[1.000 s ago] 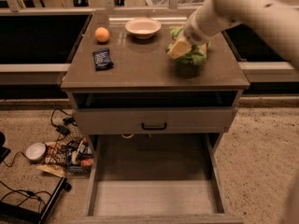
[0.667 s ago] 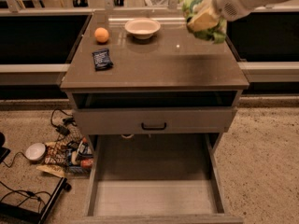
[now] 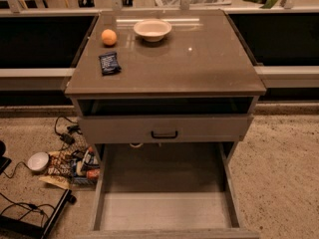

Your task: Place green rice chip bag into middle drawer

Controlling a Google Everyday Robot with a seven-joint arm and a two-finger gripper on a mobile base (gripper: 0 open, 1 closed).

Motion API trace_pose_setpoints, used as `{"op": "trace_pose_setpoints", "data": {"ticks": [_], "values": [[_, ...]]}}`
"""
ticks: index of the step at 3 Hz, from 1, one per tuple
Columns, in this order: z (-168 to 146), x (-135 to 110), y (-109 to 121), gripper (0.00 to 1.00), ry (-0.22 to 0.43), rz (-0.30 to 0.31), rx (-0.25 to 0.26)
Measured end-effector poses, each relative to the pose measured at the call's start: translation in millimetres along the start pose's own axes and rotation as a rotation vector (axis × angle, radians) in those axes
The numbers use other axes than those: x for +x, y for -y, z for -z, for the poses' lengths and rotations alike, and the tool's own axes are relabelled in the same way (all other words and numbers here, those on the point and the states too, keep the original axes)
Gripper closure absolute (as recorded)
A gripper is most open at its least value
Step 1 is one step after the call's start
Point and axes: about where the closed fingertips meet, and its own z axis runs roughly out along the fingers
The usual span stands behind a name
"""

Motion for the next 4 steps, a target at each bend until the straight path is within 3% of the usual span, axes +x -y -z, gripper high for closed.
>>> {"op": "trace_pose_setpoints", "data": {"ticks": [1, 2, 3, 4], "values": [[26, 2, -12, 1.00, 0.076, 0.004, 0.008], [31, 27, -45, 1.00, 0.122, -0.001, -0.026], [11, 59, -82, 1.00, 0.119, 0.013, -0.071], [-6, 108, -125, 1.00, 0.111, 0.024, -0.131]]}}
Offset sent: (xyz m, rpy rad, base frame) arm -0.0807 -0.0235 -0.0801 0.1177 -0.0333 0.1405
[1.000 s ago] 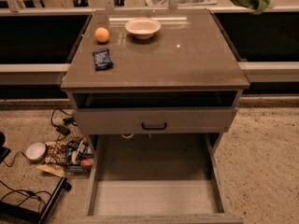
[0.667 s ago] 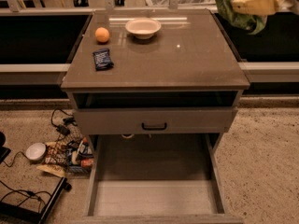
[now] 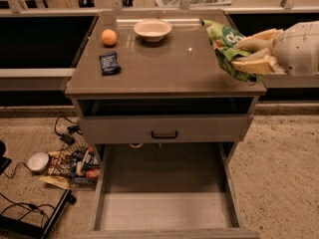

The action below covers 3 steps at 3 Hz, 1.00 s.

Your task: Place green rice chip bag into middle drawer

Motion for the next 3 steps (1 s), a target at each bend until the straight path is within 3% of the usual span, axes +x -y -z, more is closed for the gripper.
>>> {"op": "trace_pose_setpoints", "data": {"ticks": [1, 2, 3], "values": [[0, 0, 0, 1.00, 0.000, 0.000, 0.000], [-1, -14, -10, 1.00, 0.066, 0.016, -0.025], [10, -32, -55, 1.00, 0.164, 0.076, -0.117]]}}
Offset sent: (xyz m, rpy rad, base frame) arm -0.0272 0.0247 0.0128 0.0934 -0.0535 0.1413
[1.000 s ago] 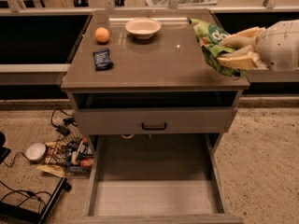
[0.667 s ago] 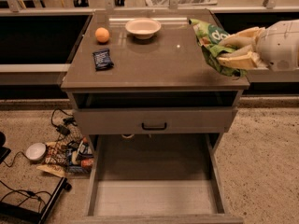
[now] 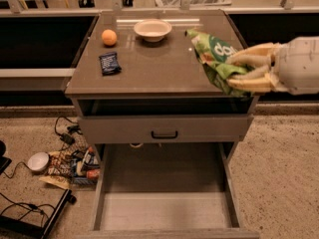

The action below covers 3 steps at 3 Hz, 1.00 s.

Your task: Place green rice chip bag into middle drawer

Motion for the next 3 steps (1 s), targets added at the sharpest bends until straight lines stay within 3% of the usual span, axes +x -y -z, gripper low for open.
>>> {"op": "trace_pose_setpoints", "data": {"ticks": [1, 2, 3], "values": [[20, -2, -75, 1.00, 0.107, 0.086, -0.141], [34, 21, -149, 1.00, 0.103, 0.149, -0.281], [26, 50, -214, 1.00, 0.014, 0.211, -0.421]]}}
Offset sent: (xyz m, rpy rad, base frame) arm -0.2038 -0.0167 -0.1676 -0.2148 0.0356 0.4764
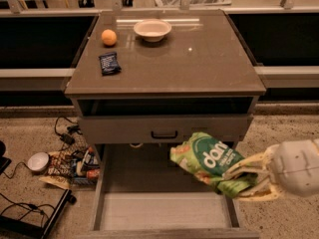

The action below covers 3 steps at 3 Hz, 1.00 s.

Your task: Place green rice chip bag into middle drawer

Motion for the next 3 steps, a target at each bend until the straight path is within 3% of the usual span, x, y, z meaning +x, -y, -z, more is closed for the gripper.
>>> {"op": "trace_pose_setpoints", "data": {"ticks": [1, 2, 3], "values": [[-46.6, 50.6, -33.5, 1.00, -0.196, 0.034, -0.073], [-45.7, 56.5, -23.7, 1.00, -0.219, 0.039, -0.037], [-46.1, 55.5, -24.7, 1.00, -0.216, 0.039, -0.042]]}}
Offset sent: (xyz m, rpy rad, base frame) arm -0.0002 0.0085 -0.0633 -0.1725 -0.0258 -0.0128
